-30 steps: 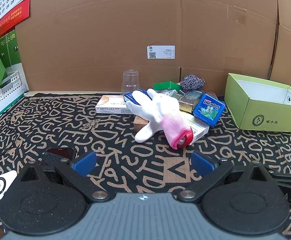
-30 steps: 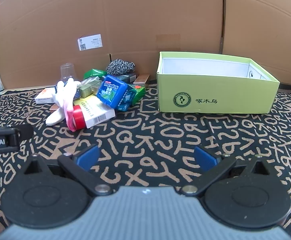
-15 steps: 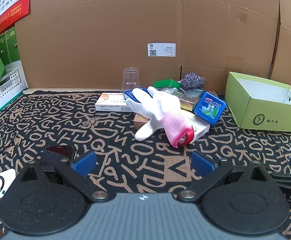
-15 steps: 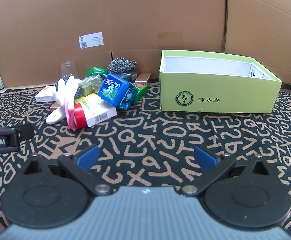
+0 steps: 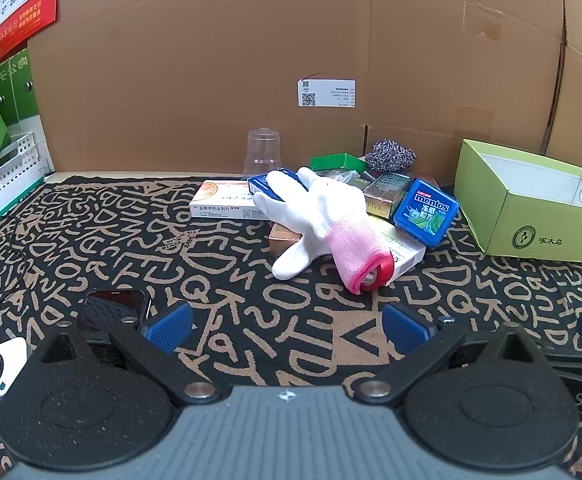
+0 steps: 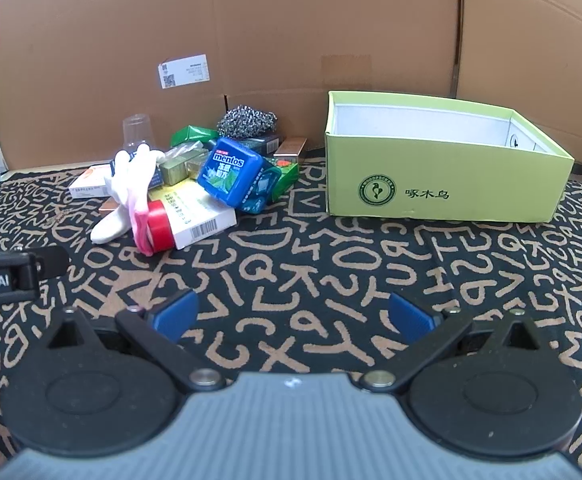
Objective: Organize objects
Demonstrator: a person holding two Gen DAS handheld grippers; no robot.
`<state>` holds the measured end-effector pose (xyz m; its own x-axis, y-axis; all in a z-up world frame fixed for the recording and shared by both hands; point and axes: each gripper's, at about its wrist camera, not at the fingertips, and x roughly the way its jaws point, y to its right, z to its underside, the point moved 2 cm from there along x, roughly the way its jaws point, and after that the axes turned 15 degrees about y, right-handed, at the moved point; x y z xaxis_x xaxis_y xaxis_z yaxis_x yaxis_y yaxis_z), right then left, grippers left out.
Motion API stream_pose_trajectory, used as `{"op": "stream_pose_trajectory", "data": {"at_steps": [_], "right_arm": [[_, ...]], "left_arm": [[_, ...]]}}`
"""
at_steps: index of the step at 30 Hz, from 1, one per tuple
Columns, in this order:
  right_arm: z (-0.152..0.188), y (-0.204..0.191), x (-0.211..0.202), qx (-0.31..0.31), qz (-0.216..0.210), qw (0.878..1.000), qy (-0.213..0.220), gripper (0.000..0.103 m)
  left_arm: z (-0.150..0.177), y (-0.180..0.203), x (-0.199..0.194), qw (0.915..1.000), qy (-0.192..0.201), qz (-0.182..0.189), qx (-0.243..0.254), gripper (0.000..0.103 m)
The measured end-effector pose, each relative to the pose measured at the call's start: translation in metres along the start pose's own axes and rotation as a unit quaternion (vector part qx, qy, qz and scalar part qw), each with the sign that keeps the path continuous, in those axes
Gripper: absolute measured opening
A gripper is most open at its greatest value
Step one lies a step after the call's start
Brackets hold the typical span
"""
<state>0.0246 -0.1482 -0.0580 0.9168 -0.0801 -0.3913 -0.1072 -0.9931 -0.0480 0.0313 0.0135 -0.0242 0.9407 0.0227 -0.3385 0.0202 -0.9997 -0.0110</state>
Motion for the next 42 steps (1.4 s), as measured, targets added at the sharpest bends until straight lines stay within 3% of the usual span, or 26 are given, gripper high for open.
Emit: {"op": "stream_pose_trajectory", "data": {"at_steps": [6,9,17,22,25,28,32,33,34,37,42], "right_arm": [[0.001,-0.001,0.009,-0.005,-0.002,1.0,-0.009,0.103],[0.001,-0.002,0.015,-0.011,-0.015,1.0,-0.007,0.103],[-0.007,-0.013,0.035,-0.068,-0.064,0.992,0.084,0.103],[-0.019,-0.016,0.061,-0.067,-0.106,0.989,0.074,0.103],[-0.023,-0.019,0.081,-0.069,-0.11,0.99,0.05,0.103],[-0.028,-0.025,0.099,-0.089,-0.11,0.988,0.06,0.103],[-0.03,-0.038,0.118,-0.127,-0.113,0.983,0.075,0.092],[-0.03,-0.041,0.123,-0.137,-0.112,0.981,0.078,0.077],[-0.028,-0.043,0.127,-0.146,-0.105,0.98,0.08,0.07],[-0.027,-0.04,0.123,-0.132,-0.104,0.983,0.074,0.069],[-0.022,-0.011,0.082,-0.071,-0.129,0.988,0.048,0.068]], "left_arm": [[0.001,0.0,0.011,0.9999,-0.009,0.005,-0.001,0.103],[0.001,-0.005,0.015,0.9993,0.002,0.036,-0.013,0.103],[-0.011,-0.012,0.046,0.9962,0.004,0.077,-0.039,0.103],[-0.018,0.001,0.082,0.9929,-0.007,0.109,-0.047,0.102],[-0.015,0.007,0.105,0.9921,-0.029,0.107,-0.059,0.089],[-0.015,0.004,0.118,0.989,-0.043,0.115,-0.083,0.077],[-0.018,-0.006,0.112,0.9814,-0.036,0.151,-0.113,0.021],[-0.019,-0.008,0.107,0.9815,-0.038,0.153,-0.109,0.013],[-0.02,-0.01,0.1,0.9823,-0.032,0.153,-0.104,0.013],[-0.018,-0.019,0.077,0.984,-0.025,0.159,-0.076,0.006],[0.001,-0.034,0.05,0.9811,-0.058,0.175,-0.059,0.006]]}}
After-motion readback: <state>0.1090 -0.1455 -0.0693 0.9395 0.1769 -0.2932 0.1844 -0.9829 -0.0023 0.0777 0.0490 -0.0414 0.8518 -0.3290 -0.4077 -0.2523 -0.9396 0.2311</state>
